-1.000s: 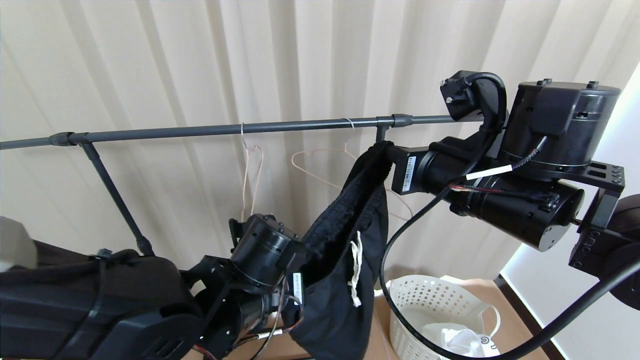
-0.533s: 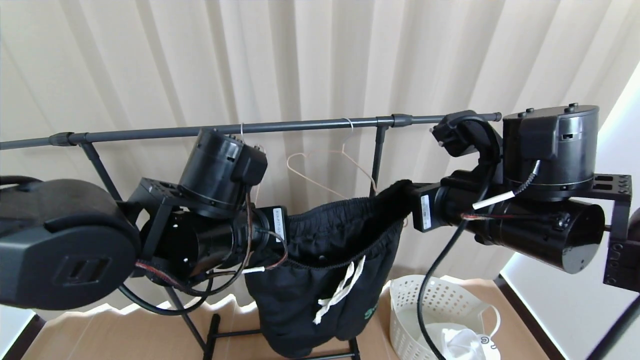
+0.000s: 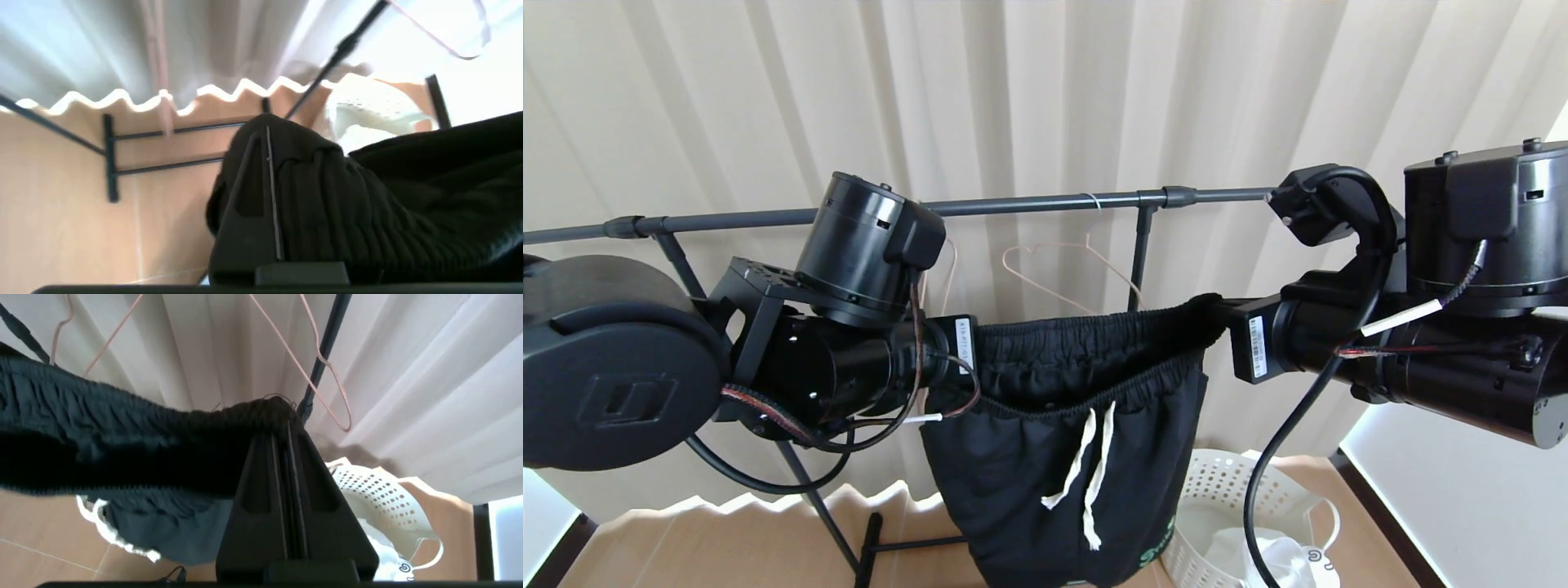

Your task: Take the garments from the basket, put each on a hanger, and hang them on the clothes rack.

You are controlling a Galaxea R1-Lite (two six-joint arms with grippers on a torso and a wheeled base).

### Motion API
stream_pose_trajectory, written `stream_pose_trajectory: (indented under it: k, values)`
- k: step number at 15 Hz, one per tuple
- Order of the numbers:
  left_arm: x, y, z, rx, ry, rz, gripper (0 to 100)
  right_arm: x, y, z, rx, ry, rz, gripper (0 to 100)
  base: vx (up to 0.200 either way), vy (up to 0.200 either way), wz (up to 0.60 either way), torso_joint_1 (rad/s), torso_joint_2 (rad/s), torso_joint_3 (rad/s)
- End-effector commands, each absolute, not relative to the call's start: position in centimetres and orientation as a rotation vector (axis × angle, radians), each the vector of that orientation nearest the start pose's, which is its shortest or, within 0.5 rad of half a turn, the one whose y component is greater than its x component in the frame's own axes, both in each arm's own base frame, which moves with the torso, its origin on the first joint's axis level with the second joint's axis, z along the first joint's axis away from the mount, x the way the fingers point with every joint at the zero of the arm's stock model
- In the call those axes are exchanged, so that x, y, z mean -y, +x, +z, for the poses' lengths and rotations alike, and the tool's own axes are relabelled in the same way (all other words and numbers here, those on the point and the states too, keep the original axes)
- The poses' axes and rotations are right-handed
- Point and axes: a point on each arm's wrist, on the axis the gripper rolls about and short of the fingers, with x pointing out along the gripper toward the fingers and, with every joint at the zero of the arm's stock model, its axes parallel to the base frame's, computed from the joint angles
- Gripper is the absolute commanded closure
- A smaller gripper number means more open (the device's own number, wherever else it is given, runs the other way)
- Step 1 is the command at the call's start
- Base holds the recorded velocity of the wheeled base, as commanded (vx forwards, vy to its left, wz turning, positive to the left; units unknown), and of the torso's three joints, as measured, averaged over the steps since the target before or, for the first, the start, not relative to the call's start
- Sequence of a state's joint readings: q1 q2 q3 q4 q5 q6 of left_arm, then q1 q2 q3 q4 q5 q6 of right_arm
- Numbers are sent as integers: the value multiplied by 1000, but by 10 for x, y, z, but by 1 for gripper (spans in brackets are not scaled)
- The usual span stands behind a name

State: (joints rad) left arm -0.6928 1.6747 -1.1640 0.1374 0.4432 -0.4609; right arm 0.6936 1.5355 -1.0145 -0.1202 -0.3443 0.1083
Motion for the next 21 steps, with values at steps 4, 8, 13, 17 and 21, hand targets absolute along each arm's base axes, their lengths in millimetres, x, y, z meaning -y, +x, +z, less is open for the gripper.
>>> stream_pose_trajectory:
  k: [4, 8, 13, 17, 21]
  values:
    - [166, 243, 210, -585, -52, 1, 100, -151, 226, 239, -369, -96, 249, 100, 0, 0, 0, 0, 0, 0]
    - [151, 235, 213, -578, -61, 28, 100, -134, 243, 234, -382, -121, 171, 100, 0, 0, 0, 0, 0, 0]
    - [151, 227, 210, -586, -49, 12, 100, -129, 248, 230, -398, -131, 147, 100, 0, 0, 0, 0, 0, 0]
    - [173, 225, 222, -552, 15, -105, 100, -121, 234, 224, -410, -219, 167, 100, 0, 0, 0, 0, 0, 0]
    - [205, 259, 239, -500, -1, -158, 100, -111, 213, 220, -408, -348, 206, 100, 0, 0, 0, 0, 0, 0]
